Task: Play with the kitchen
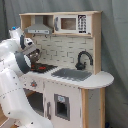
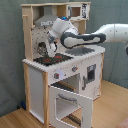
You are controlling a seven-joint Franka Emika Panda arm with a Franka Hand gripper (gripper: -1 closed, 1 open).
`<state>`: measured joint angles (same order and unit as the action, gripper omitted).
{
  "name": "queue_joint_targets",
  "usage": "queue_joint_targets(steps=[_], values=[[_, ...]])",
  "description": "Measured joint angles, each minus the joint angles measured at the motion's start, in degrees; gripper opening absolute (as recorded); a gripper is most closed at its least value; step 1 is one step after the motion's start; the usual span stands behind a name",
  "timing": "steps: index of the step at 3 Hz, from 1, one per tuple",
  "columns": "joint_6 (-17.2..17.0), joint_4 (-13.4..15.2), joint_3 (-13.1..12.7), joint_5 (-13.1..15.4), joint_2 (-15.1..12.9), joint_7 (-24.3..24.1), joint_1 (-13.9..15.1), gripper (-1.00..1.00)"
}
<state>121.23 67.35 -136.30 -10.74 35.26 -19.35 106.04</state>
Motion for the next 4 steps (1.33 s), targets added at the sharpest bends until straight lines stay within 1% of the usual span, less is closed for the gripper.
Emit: queue_joint_targets(steps=[1,2,3,4], values=[[-2.18,-3.69,-2.65,0.01,1.18,0.7,2.48,-1.0],[-6.42,-7.03,-4.17,0.02,1.37,1.7,3.87,-1.0],[-12.35,-9.28,-4.18,0.03,1.02,2.68,3.96,-1.0],[-17.99,-9.49,-4.12,0.03,1.18,4.25,4.09,-1.0]])
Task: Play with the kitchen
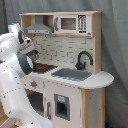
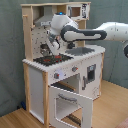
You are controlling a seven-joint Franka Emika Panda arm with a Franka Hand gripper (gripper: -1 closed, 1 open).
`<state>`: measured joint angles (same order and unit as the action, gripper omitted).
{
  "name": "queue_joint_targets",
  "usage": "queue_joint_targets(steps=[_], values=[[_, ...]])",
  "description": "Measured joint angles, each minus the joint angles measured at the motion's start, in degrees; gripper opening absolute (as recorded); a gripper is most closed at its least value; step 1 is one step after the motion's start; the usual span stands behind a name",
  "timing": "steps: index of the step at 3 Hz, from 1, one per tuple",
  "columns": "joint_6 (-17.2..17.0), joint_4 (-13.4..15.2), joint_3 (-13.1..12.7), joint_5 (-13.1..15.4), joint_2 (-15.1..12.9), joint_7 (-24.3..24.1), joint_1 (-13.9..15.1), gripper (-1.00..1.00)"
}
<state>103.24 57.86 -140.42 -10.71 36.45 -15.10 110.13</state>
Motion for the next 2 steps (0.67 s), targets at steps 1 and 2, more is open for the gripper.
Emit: queue_joint_targets(steps=[1,2], values=[[-4.43,0.05,-0.76,-0.19,1.8,3.19,0.27,-1.0],[-5.18,0.02,-0.89,-1.12,1.84,4.91,0.68,-1.0]])
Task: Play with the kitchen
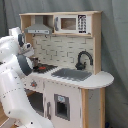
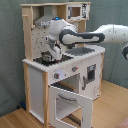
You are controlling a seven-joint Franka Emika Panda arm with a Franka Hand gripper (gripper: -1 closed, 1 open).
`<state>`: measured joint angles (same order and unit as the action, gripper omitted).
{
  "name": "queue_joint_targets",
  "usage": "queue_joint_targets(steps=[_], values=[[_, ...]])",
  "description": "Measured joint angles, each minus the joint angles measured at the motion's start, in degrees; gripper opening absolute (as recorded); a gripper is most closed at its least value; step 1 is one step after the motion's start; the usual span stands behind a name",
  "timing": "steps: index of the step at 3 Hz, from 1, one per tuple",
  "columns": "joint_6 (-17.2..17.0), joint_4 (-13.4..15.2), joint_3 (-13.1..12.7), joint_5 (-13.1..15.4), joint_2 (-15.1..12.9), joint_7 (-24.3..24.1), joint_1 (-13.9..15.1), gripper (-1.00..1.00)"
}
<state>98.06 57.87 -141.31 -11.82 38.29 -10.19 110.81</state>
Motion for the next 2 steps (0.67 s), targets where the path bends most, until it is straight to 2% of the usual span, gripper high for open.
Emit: queue_joint_targets(steps=[1,2], values=[[0.03,-0.01,-0.02,-0.01,0.0,0.01,0.04,1.0],[-0.39,-4.83,1.38,0.91,-0.15,0.98,1.1,1.0]])
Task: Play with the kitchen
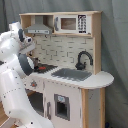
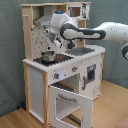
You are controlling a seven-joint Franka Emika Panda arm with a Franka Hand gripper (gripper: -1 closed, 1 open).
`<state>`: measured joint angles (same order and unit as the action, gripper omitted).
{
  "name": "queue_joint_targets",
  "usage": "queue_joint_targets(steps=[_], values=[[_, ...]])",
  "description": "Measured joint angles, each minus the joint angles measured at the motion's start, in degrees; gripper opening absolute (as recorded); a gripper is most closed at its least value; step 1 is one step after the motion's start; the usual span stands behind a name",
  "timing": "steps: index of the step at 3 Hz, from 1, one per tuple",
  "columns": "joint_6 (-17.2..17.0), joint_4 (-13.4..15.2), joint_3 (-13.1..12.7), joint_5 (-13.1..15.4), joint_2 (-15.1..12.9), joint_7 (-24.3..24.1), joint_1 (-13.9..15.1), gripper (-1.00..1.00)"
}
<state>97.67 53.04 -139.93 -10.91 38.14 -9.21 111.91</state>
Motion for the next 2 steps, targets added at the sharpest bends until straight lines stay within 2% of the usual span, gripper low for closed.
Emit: queue_joint_targets(steps=[1,2], values=[[-1.44,-4.58,0.13,4.16,-0.06,0.4,-0.29,1.0],[-1.9,-6.38,-0.26,10.1,-0.03,1.25,-2.33,1.0]])
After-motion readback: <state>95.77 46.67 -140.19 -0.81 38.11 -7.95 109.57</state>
